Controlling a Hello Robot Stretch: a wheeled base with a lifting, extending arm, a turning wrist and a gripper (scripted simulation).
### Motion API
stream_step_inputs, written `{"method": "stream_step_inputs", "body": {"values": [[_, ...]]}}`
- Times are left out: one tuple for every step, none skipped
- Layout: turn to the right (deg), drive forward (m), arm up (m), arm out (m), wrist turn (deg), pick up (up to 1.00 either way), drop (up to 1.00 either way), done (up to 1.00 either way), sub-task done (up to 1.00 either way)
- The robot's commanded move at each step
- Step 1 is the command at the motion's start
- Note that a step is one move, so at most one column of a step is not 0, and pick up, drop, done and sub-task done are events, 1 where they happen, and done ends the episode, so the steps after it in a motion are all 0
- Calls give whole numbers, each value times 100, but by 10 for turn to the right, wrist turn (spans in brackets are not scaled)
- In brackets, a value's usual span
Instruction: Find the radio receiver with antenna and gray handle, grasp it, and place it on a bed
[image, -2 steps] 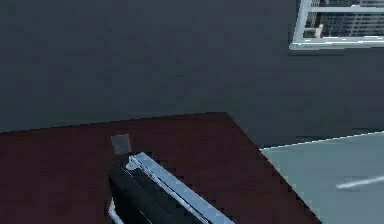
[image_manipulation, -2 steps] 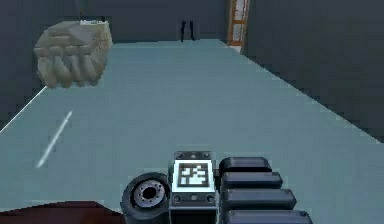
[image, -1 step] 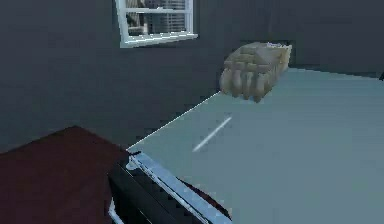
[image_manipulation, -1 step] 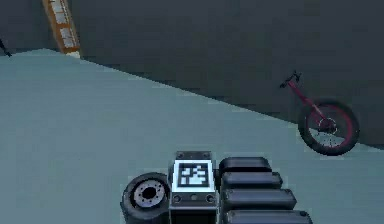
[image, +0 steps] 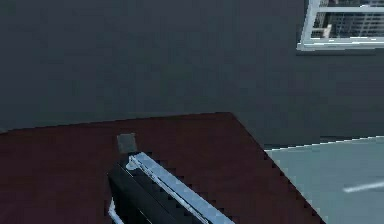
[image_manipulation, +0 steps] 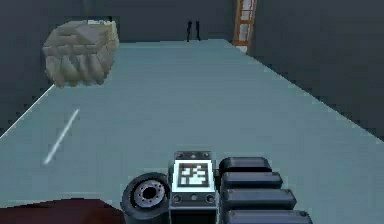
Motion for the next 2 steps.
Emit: {"method": "stream_step_inputs", "body": {"values": [[-450,0,0,0,0,0,0,0,0],[-450,0,0,0,0,0,0,0,0]]}}
